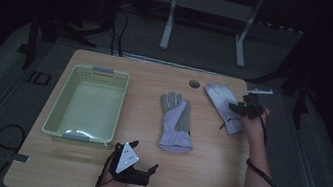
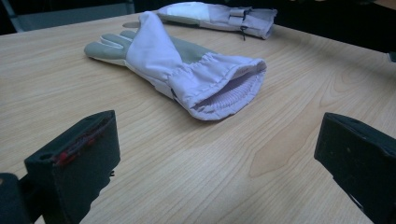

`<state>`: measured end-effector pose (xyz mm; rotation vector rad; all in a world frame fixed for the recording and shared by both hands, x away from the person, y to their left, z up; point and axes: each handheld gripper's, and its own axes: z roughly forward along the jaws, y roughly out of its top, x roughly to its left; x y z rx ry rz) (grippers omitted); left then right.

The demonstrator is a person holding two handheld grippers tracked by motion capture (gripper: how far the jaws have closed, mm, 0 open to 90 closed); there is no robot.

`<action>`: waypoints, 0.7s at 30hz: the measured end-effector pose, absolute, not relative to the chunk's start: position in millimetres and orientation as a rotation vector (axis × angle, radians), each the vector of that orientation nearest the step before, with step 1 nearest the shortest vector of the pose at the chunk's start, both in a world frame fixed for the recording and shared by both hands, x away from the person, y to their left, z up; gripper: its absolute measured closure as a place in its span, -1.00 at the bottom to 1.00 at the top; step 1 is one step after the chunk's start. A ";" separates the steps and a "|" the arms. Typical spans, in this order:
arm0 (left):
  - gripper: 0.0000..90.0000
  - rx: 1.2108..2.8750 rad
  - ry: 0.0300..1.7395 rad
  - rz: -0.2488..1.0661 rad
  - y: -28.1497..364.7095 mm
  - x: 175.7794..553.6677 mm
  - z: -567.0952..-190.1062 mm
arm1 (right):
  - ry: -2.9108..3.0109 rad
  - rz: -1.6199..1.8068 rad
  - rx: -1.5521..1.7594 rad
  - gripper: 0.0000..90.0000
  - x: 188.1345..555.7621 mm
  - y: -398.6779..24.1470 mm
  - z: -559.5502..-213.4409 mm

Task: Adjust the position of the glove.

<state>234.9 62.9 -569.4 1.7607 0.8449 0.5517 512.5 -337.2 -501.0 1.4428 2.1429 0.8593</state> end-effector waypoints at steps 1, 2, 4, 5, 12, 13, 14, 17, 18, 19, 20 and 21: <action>-0.99 1.760 0.844 0.554 62.8 234.8 -569.4 | 2.150 0.851 1.440 0.15 516.0 -336.6 -501.7; -0.99 1.760 0.844 0.556 62.8 234.7 -569.4 | 2.157 0.826 1.444 0.14 519.2 -335.3 -502.5; -0.99 1.758 0.845 0.556 62.9 234.7 -569.4 | 2.169 0.817 1.458 0.12 524.9 -334.1 -504.5; -0.99 1.756 0.847 0.555 62.9 234.7 -569.5 | 2.178 0.840 1.474 0.11 526.5 -333.6 -505.8; -0.99 1.761 0.841 0.554 62.8 234.0 -569.5 | 2.243 0.720 1.559 -0.05 534.4 -326.1 -527.5; -0.99 1.761 0.841 0.551 62.9 234.2 -569.5 | 2.248 0.717 1.555 -0.04 534.4 -325.7 -527.3; -0.99 1.761 0.842 0.549 63.0 234.3 -569.5 | 2.258 0.729 1.563 0.10 534.9 -326.5 -526.1; -0.99 1.759 0.845 0.546 63.3 234.6 -569.5 | 2.260 0.740 1.566 0.22 534.7 -327.0 -526.3; -0.99 1.759 0.844 0.546 63.2 234.6 -569.5 | 2.254 0.748 1.579 0.29 534.0 -326.8 -526.5; -0.99 1.759 0.844 0.545 63.1 234.6 -569.5 | 2.236 0.760 1.585 0.49 532.3 -326.4 -526.3; -0.99 1.758 0.845 0.543 63.1 234.6 -569.5 | 2.225 0.768 1.594 0.57 531.2 -326.7 -525.8; -0.99 1.759 0.844 0.545 63.3 234.8 -569.5 | 2.225 0.768 1.594 0.57 531.2 -326.7 -525.8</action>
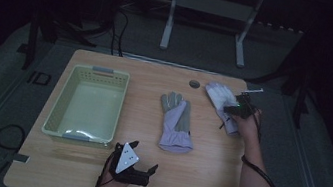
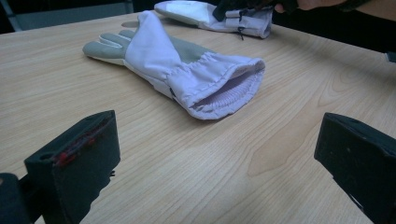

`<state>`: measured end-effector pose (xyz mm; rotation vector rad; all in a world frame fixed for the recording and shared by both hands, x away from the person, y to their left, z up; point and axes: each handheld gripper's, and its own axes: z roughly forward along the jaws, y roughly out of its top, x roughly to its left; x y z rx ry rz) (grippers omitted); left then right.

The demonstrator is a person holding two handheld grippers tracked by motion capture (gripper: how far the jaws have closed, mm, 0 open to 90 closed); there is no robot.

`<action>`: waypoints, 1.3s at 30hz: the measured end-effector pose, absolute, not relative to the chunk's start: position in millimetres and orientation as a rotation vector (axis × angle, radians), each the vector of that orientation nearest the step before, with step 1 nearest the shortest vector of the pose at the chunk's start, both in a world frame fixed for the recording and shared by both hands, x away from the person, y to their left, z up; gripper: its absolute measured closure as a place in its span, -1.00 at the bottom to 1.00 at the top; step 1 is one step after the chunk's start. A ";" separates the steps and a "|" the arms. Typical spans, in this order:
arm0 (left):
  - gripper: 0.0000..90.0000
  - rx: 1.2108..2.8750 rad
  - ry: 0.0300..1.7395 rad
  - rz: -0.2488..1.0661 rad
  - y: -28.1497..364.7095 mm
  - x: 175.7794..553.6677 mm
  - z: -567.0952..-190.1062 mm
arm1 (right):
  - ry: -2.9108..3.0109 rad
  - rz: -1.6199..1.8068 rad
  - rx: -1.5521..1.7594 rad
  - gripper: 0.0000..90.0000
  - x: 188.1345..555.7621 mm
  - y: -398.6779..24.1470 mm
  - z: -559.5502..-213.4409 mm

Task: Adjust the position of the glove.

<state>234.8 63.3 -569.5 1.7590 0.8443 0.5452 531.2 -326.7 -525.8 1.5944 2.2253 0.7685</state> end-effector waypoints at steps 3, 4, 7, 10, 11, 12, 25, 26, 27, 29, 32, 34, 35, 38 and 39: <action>-0.99 1.758 0.850 0.545 63.1 234.9 -569.5 | 2.167 0.816 1.661 0.79 525.9 -328.2 -521.6; -0.99 1.760 0.851 0.545 62.9 235.0 -569.5 | 2.153 0.823 1.669 0.82 523.8 -328.6 -519.1; -0.99 1.763 0.851 0.548 62.9 235.0 -569.4 | 2.100 0.812 1.694 0.90 515.9 -329.0 -508.4; -0.99 1.763 0.853 0.547 62.9 235.3 -569.4 | 2.072 0.818 1.688 0.92 506.3 -329.0 -493.8; -0.99 1.763 0.854 0.546 62.8 235.3 -569.4 | 2.051 0.826 1.697 0.92 501.0 -328.6 -486.3; -0.99 1.764 0.855 0.546 62.7 235.4 -569.4 | 2.050 0.823 1.692 0.92 496.6 -327.5 -480.2; -0.99 1.768 0.850 0.548 61.9 235.2 -569.4 | 1.882 0.840 1.808 0.93 426.2 -319.2 -452.6; -0.99 1.768 0.849 0.549 61.9 235.1 -569.4 | 1.876 0.832 1.812 0.93 422.1 -318.4 -453.6; -0.99 1.769 0.848 0.550 61.8 235.1 -569.4 | 1.863 0.824 1.825 0.93 416.2 -317.2 -454.6; -0.99 1.770 0.846 0.551 61.6 235.0 -569.4 | 1.840 0.833 1.847 0.93 409.7 -317.1 -456.6; -0.99 1.770 0.845 0.551 61.4 234.7 -569.4 | 1.808 0.800 1.890 0.93 392.6 -313.0 -472.8; -0.99 1.772 0.842 0.552 61.3 234.4 -569.4 | 1.800 0.778 1.916 0.93 393.3 -311.9 -483.1; -0.99 1.770 0.842 0.555 61.2 234.3 -569.4 | 1.796 0.771 1.925 0.92 394.7 -311.0 -488.8; -0.99 1.771 0.843 0.551 61.4 234.5 -569.4 | 1.812 0.758 1.947 0.89 401.7 -305.7 -506.3; -0.99 1.770 0.844 0.550 61.5 234.6 -569.4 | 1.816 0.760 1.955 0.87 404.1 -303.6 -512.2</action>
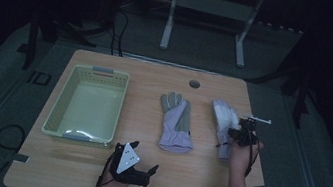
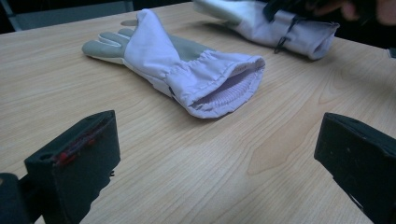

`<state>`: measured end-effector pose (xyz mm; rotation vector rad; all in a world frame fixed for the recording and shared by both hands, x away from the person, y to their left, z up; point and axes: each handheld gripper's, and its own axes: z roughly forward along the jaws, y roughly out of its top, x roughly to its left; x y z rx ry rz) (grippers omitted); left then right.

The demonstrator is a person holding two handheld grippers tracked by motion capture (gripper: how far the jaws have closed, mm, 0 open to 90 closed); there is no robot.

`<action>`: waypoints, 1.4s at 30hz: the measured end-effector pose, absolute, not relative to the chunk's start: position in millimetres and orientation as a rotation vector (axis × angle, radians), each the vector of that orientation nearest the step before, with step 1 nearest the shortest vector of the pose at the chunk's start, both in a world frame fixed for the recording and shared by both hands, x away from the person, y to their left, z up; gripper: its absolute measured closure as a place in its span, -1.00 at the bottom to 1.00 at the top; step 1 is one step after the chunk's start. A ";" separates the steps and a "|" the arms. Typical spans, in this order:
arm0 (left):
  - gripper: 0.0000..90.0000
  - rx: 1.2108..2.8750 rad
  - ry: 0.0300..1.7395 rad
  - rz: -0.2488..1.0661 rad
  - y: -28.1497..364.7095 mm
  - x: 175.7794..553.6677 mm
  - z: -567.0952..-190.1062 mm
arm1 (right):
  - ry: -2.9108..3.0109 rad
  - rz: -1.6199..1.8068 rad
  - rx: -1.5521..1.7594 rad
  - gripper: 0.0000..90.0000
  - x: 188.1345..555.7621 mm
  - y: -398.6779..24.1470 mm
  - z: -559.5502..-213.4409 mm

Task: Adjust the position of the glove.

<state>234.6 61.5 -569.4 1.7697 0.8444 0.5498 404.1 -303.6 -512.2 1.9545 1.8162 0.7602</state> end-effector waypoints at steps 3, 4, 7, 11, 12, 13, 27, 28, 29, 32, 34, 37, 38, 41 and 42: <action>-0.99 1.778 0.835 0.540 61.4 235.4 -569.3 | 1.800 0.773 1.951 0.68 407.7 -297.7 -520.2; -0.99 1.781 0.831 0.537 61.3 235.5 -569.3 | 1.810 0.775 1.932 0.56 408.9 -294.7 -521.8; -0.99 1.778 0.834 0.540 61.2 235.0 -569.4 | 1.849 0.761 1.877 0.47 410.8 -290.0 -522.8; -0.99 1.770 0.838 0.542 61.3 235.0 -569.5 | 1.962 0.875 1.762 0.23 414.4 -300.5 -497.9; -0.99 1.772 0.838 0.541 61.4 235.0 -569.5 | 1.982 0.896 1.724 0.22 414.8 -304.7 -491.1; -0.99 1.772 0.838 0.541 61.4 235.0 -569.5 | 1.982 0.896 1.724 0.22 414.8 -304.7 -491.1; -0.99 1.773 0.846 0.534 61.6 235.9 -569.5 | 2.233 0.850 1.540 0.13 429.3 -333.1 -486.2; -0.99 1.773 0.846 0.534 61.8 236.1 -569.4 | 2.228 0.860 1.557 0.13 430.7 -333.8 -489.1; -0.99 1.775 0.846 0.533 61.9 236.0 -569.4 | 2.232 0.862 1.578 0.13 432.1 -333.7 -493.0; -0.99 1.774 0.845 0.533 61.5 235.8 -569.4 | 2.251 0.851 1.607 0.14 436.3 -332.2 -505.7; -0.99 1.775 0.844 0.531 61.7 236.0 -569.4 | 2.258 0.818 1.635 0.13 439.6 -331.3 -514.3; -0.99 1.776 0.843 0.530 61.7 236.1 -569.4 | 2.285 0.786 1.638 0.27 440.9 -328.2 -525.0; -0.99 1.777 0.841 0.531 61.5 235.9 -569.4 | 2.289 0.795 1.631 0.34 440.5 -327.2 -526.3; -0.99 1.782 0.838 0.533 61.4 235.8 -569.2 | 2.288 0.778 1.625 0.39 439.7 -324.0 -526.4; -0.99 1.781 0.838 0.534 61.4 235.8 -569.3 | 2.285 0.772 1.623 0.41 439.1 -322.8 -526.5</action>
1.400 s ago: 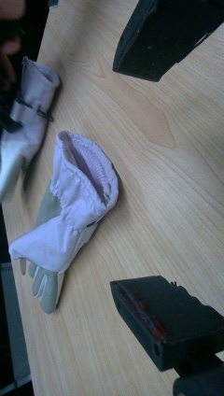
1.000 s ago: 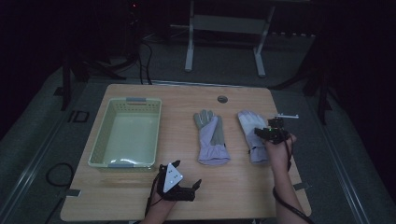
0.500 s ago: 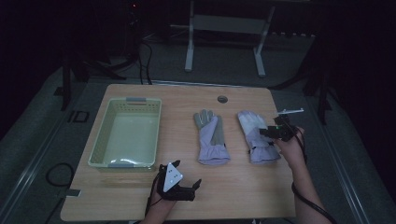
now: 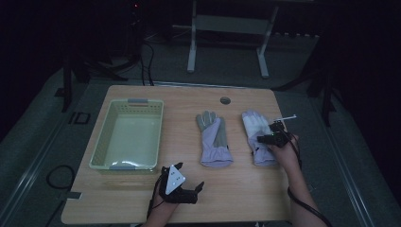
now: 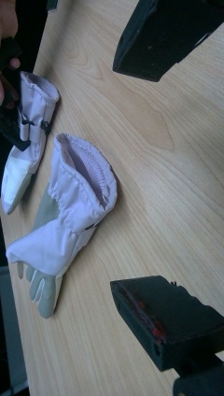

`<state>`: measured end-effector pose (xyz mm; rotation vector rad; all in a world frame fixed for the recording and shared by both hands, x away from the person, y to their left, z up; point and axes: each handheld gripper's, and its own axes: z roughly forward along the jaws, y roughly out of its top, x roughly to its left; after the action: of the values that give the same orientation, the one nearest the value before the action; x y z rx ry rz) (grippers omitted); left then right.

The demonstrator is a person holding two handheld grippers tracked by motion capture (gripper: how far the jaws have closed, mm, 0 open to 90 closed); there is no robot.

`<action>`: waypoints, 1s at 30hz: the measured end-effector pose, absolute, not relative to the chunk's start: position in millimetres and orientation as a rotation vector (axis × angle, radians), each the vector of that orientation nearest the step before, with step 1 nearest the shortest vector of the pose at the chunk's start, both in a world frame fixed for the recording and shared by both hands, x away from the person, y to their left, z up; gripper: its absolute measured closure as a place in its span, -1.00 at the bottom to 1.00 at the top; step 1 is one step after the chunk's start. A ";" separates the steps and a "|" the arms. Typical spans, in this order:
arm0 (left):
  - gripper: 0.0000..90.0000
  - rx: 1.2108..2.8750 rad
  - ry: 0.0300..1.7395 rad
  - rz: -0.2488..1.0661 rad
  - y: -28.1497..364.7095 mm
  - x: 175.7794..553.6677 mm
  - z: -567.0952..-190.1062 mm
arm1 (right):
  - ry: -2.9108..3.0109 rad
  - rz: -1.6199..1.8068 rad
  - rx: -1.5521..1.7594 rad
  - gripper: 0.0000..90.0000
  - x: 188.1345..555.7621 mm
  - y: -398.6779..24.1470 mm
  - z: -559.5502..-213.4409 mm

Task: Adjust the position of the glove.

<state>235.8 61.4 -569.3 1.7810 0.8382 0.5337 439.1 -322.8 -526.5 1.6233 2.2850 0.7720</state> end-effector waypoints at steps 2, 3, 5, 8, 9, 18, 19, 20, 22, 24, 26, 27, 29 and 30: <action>-0.99 1.780 0.838 0.533 61.5 235.8 -569.3 | 2.275 0.771 1.624 0.44 438.1 -321.3 -526.7; -0.99 1.778 0.840 0.531 61.5 235.9 -569.3 | 2.265 0.772 1.617 0.46 436.6 -320.2 -527.3; -0.99 1.780 0.840 0.531 61.3 235.9 -569.3 | 2.217 0.811 1.644 0.57 431.8 -319.4 -529.9; -0.99 1.782 0.839 0.534 61.3 235.8 -569.2 | 2.204 0.803 1.641 0.66 430.2 -317.5 -529.5; -0.99 1.780 0.841 0.533 61.4 235.8 -569.3 | 2.197 0.792 1.638 0.69 429.5 -316.1 -528.7; -0.99 1.777 0.845 0.527 61.6 236.5 -569.4 | 2.126 0.727 1.668 0.76 426.3 -308.7 -509.8; -0.99 1.775 0.845 0.527 61.6 236.5 -569.4 | 2.117 0.725 1.670 0.76 426.0 -308.3 -505.2; -0.99 1.777 0.845 0.526 61.7 236.5 -569.4 | 2.105 0.734 1.675 0.77 425.9 -307.7 -500.1; -0.99 1.777 0.844 0.528 61.6 236.4 -569.4 | 2.093 0.734 1.679 0.77 425.4 -303.9 -488.8; -0.99 1.777 0.844 0.529 61.6 236.4 -569.4 | 2.090 0.733 1.670 0.77 424.9 -299.1 -477.5; -0.99 1.776 0.845 0.529 61.6 236.4 -569.4 | 2.092 0.745 1.660 0.77 424.2 -293.7 -466.3; -0.99 1.776 0.845 0.529 61.6 236.3 -569.4 | 2.087 0.760 1.658 0.77 423.6 -290.7 -461.1; -0.99 1.776 0.845 0.530 61.6 236.2 -569.4 | 2.092 0.769 1.647 0.77 422.8 -284.4 -450.9; -0.99 1.775 0.846 0.530 61.6 236.2 -569.4 | 2.088 0.774 1.642 0.78 422.2 -282.0 -447.2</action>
<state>236.2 61.6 -569.4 1.7749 0.8457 0.5296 422.2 -282.0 -447.2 1.6421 2.0879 0.7742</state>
